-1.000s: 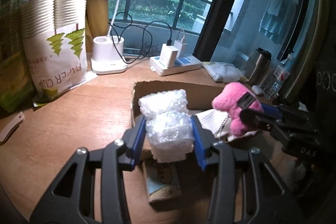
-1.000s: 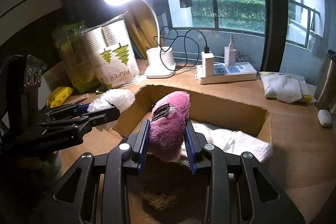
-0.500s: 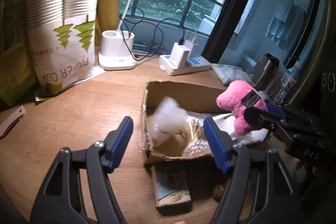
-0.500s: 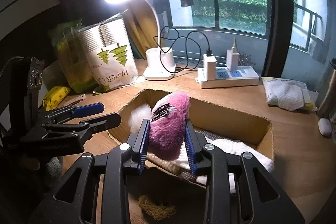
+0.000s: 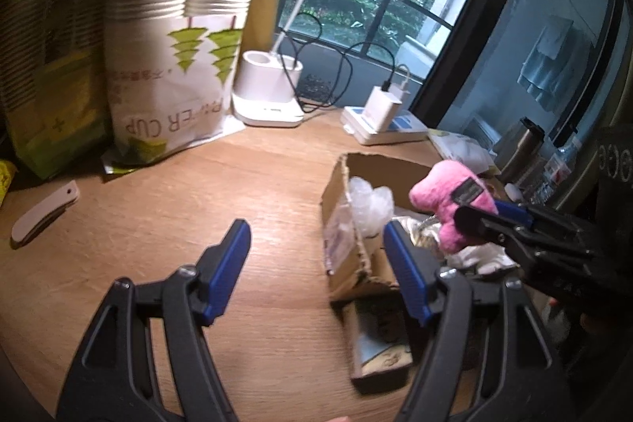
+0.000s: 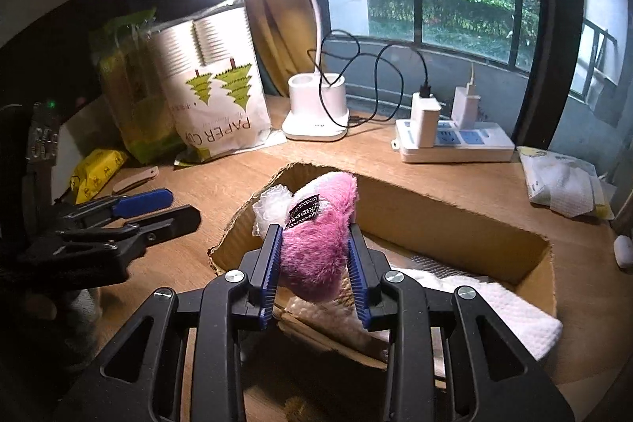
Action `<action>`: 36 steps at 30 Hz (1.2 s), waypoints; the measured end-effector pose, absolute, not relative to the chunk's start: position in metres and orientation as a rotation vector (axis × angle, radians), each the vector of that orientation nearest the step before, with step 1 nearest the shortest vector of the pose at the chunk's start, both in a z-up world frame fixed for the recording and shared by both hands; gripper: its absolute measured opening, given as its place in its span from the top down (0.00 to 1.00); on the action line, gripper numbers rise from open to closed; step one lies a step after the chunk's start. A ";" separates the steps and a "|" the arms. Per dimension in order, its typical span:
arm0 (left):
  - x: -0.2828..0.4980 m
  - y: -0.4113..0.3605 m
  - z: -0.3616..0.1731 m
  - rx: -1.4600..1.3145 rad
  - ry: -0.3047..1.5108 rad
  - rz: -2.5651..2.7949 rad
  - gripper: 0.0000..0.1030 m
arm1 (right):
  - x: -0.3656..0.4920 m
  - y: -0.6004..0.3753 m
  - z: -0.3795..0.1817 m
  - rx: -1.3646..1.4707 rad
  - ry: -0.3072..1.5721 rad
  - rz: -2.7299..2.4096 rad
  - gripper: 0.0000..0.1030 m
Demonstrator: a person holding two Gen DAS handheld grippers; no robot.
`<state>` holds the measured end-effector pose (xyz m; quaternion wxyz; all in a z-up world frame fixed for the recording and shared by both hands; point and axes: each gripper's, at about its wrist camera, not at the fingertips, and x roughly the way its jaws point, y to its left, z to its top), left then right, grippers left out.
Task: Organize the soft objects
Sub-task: 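Open the left gripper to drop the bubble wrap in while the right gripper lowers the plush in, then move the right gripper to the brown teddy-bear keychain while the left gripper approaches the tissue pack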
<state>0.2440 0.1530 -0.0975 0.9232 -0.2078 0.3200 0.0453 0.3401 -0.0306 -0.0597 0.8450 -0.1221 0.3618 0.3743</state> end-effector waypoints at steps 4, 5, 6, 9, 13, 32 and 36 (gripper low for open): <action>0.237 0.163 -0.100 -0.441 0.651 0.108 0.31 | 0.338 -0.017 -0.071 -0.277 0.809 0.790 0.67; 0.236 0.166 -0.101 -0.445 0.650 0.111 0.31 | 0.338 -0.015 -0.074 -0.284 0.816 0.793 0.67; 0.235 0.168 -0.102 -0.448 0.649 0.114 0.31 | 0.336 -0.012 -0.076 -0.291 0.823 0.794 0.67; 0.231 0.172 -0.104 -0.453 0.645 0.116 0.31 | 0.334 -0.002 -0.083 -0.310 0.839 0.791 0.67; 0.226 0.174 -0.105 -0.444 0.644 0.121 0.31 | 0.336 0.005 -0.090 -0.317 0.860 0.773 0.67; 0.215 0.167 -0.102 -0.416 0.629 0.118 0.31 | 0.328 0.011 -0.091 -0.340 0.847 0.757 0.43; 0.210 0.161 -0.098 -0.405 0.622 0.117 0.31 | 0.322 0.005 -0.086 -0.332 0.834 0.755 0.43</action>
